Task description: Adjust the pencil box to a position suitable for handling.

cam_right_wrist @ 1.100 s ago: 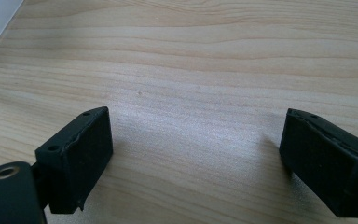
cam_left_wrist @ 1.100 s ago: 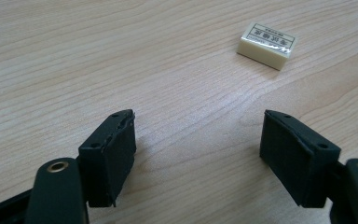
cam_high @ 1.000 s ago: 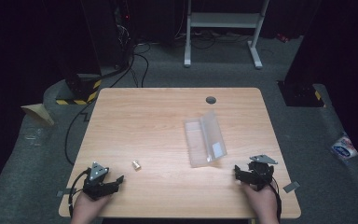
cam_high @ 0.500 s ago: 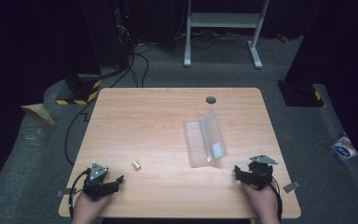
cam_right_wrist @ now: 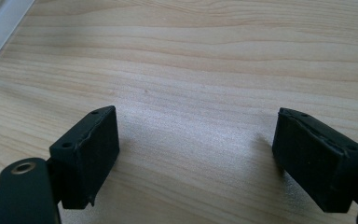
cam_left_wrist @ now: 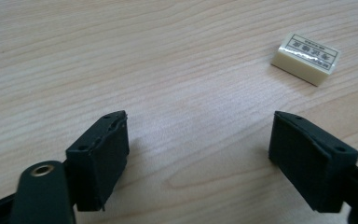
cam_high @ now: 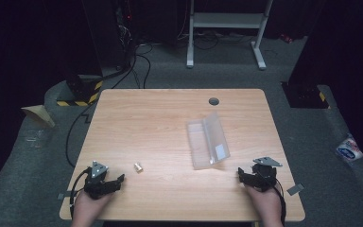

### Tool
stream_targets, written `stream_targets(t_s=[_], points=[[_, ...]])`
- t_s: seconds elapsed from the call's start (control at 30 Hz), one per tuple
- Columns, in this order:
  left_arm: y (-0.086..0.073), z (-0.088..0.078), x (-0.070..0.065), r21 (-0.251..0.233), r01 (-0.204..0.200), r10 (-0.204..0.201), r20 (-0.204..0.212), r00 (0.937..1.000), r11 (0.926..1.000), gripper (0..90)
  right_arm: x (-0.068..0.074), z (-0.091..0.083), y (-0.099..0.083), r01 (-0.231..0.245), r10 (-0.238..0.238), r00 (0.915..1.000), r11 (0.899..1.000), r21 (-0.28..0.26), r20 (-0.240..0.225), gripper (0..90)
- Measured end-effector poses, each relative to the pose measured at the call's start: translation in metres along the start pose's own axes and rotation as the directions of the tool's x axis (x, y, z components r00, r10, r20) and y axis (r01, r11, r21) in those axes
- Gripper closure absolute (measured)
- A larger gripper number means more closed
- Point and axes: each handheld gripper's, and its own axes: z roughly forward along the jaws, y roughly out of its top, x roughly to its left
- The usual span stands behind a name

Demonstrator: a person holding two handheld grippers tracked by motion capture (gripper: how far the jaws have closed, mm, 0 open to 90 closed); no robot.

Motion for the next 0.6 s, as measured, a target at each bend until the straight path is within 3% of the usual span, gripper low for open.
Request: stream_targets(t_s=[0.03,0.27,0.37,0.6], points=[[0.001,0.001,0.002,-0.002,-0.014,0.014,0.005,0.9999,0.9999,18.8,-0.001,0.0,0.0,0.0,0.0,1.0,1.0,0.003,-0.004,14.7],[0.001,0.002,0.002,0.009,-0.008,0.008,0.014,0.9999,0.9999,14.4,0.003,-0.006,0.001,0.031,-0.032,0.9992,0.999,-0.026,-0.026,16.2],[0.001,0.002,0.002,0.007,-0.013,0.013,0.013,0.9998,0.9999,14.0,0.006,-0.01,0.004,0.048,-0.049,0.9987,0.998,-0.044,-0.014,16.8],[0.001,0.002,0.002,0.011,-0.021,0.021,0.02,0.9996,0.9997,12.2,0.007,-0.03,0.018,0.01,-0.016,0.9986,0.993,-0.113,-0.051,21.0]])
